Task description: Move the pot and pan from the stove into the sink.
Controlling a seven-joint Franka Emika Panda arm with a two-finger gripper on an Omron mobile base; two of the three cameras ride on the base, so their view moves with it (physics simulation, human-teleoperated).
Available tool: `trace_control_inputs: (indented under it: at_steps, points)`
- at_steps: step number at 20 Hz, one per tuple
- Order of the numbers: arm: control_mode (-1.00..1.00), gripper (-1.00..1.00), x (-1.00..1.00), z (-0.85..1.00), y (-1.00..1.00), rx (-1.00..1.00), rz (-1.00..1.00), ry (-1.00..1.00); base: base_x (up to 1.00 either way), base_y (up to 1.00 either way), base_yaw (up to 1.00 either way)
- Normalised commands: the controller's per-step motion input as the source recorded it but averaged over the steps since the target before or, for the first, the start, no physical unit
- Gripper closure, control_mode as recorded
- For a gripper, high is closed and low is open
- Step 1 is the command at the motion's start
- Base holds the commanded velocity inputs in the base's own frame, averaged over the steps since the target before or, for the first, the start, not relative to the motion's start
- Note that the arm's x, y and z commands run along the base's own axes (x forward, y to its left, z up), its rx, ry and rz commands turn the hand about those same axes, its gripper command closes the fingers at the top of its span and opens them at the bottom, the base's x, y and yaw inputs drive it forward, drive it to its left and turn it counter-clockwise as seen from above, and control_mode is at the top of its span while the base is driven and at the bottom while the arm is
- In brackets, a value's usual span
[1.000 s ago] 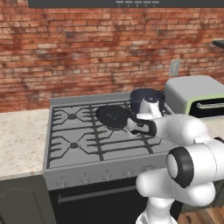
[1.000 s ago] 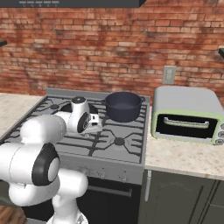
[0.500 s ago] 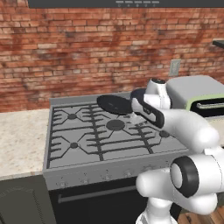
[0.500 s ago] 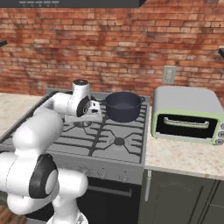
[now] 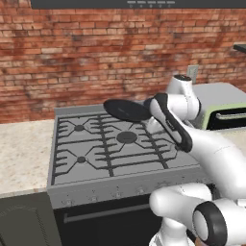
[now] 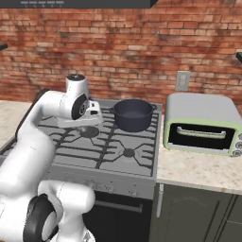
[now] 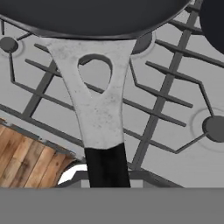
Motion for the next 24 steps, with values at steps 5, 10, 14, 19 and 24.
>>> trace_control_inputs:
  at_steps: [5, 10, 14, 19, 24]
  points:
    - [-1.0, 1.0, -0.78, 0.26, 0.11, -0.04, 0.1, -0.18, 0.0, 0.0, 0.0]
    - [-1.0, 1.0, -0.83, 0.06, 0.05, -0.07, 0.1, -0.19, 0.0, 0.0, 0.0]
    - [-1.0, 1.0, -0.83, 0.03, 0.03, -0.08, 0.11, -0.18, 0.0, 0.0, 0.0]
    - [-1.0, 1.0, -0.82, 0.04, 0.03, -0.08, 0.1, -0.2, 0.0, 0.0, 0.0]
    - [-1.0, 1.0, -0.17, 0.0, 0.0, 0.0, 0.01, -0.02, 0.0, 0.0, 0.0]
